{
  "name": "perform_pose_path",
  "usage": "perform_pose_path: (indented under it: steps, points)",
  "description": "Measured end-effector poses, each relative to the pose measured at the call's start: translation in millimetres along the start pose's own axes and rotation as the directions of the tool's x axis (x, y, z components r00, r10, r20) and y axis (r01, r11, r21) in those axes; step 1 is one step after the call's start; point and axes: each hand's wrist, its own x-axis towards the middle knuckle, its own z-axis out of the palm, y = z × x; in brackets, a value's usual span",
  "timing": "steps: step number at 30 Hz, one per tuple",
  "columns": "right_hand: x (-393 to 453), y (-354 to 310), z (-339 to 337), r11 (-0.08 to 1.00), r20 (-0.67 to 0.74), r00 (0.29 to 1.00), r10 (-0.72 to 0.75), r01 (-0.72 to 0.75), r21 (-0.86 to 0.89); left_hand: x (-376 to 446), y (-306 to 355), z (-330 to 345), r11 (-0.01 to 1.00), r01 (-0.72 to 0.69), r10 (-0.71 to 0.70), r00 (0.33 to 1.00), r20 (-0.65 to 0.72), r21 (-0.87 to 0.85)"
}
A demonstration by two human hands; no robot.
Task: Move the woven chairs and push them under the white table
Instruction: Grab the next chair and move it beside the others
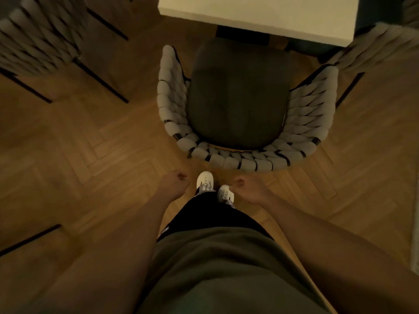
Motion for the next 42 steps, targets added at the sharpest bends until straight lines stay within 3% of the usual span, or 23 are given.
perform_pose_path:
  steps: [6,16,22,30,39,42]
  points:
    - [10,-39,0,0.952,0.145,0.986,-0.085,0.123,-0.281,-17,-17,-4,0.999,0.035,-0.036,0.998,-0.052,-0.022]
    - [51,-165,27,0.828,0.294,0.941,-0.169,0.297,-0.475,-15,-64,-75,0.979,0.092,-0.118,0.983,-0.139,-0.181]
    - [86,-250,63,0.79,0.321,0.933,-0.165,0.32,-0.523,11,-98,-152,0.961,0.108,-0.142,0.983,-0.119,-0.253]
    - [125,-350,96,0.787,0.314,0.939,-0.136,0.296,-0.542,54,-145,-245,0.968,0.121,-0.141,0.987,-0.078,-0.218]
    - [181,-448,94,0.831,0.331,0.936,-0.12,0.277,-0.482,104,-140,-336,0.972,0.123,-0.145,0.985,-0.099,-0.203]
    - [208,-483,84,0.802,0.343,0.931,-0.128,0.301,-0.516,126,-131,-367,0.971,0.121,-0.147,0.982,-0.117,-0.208]
